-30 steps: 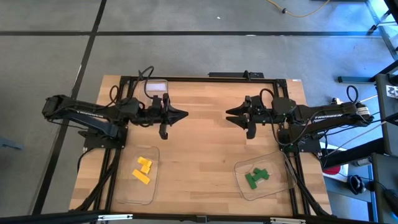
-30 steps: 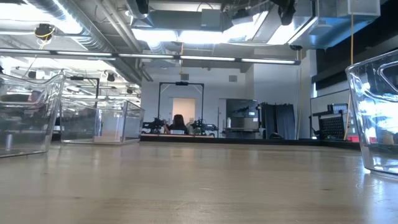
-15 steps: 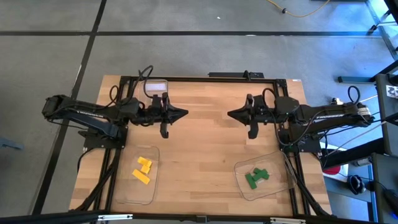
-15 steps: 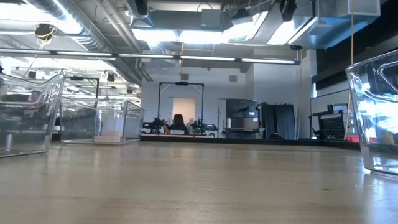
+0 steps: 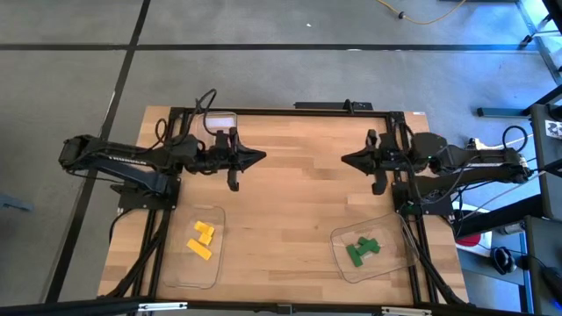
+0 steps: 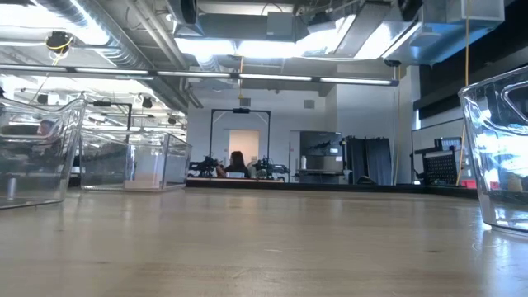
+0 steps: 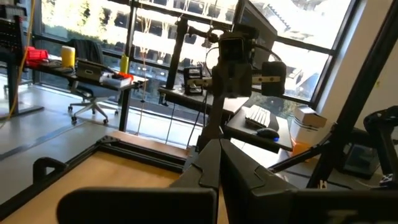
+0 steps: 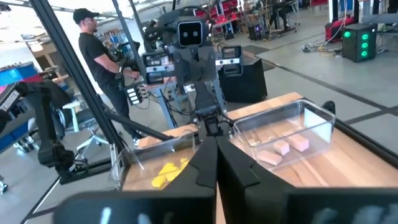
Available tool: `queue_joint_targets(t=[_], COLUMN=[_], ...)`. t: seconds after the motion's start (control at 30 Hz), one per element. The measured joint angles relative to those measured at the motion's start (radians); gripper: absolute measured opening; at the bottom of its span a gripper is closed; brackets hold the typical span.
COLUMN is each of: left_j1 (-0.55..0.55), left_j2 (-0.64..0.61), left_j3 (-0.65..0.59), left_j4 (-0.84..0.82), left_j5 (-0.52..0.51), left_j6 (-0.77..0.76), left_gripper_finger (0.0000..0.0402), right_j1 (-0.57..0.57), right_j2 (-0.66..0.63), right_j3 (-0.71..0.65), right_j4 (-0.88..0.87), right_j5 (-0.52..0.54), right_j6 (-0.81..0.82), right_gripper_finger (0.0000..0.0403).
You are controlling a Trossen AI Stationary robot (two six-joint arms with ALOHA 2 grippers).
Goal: Sort & place blocks by color
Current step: Return to Home Position
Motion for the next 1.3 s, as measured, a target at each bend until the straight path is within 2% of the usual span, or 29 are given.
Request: queue_joint_targets(t=[0.2, 0.33, 0.43, 0.67, 0.83, 1.2, 1.3], left_j1=[0.119, 0.151, 0.143, 0.095, 0.081, 0.081, 0.081], left_j2=[-0.031, -0.078, -0.141, -0.337, -0.518, -0.824, -0.875], left_j3=[0.0, -0.002, -0.055, -0.342, -0.482, -0.707, -0.713], left_j4=[-0.098, -0.221, -0.229, -0.097, -0.104, -0.107, -0.199], left_j5=[0.161, 0.193, 0.195, 0.133, 0.118, 0.11, 0.088], left_j6=[-0.051, -0.042, -0.028, -0.091, -0.138, -0.218, -0.235], left_gripper_finger=[0.0, 0.0, 0.0, 0.0, 0.0, 0.0, 0.0], right_j1=[0.0, 0.0, 0.0, 0.0, 0.0, 0.0, 0.0], right_j2=[-0.055, -0.059, -0.058, -0.059, -0.058, -0.058, -0.058], right_j3=[0.0, 0.0, 0.0, 0.0, 0.0, 0.0, 0.0], right_j4=[-0.02, -0.023, -0.024, -0.024, -0.036, -0.037, -0.037], right_j5=[-0.001, -0.022, -0.022, -0.028, -0.029, -0.026, -0.026], right_j6=[0.024, 0.029, 0.031, 0.002, 0.004, 0.008, 0.042], right_gripper_finger=[0.0001, 0.0, 0.0, 0.0, 0.0, 0.0, 0.0])
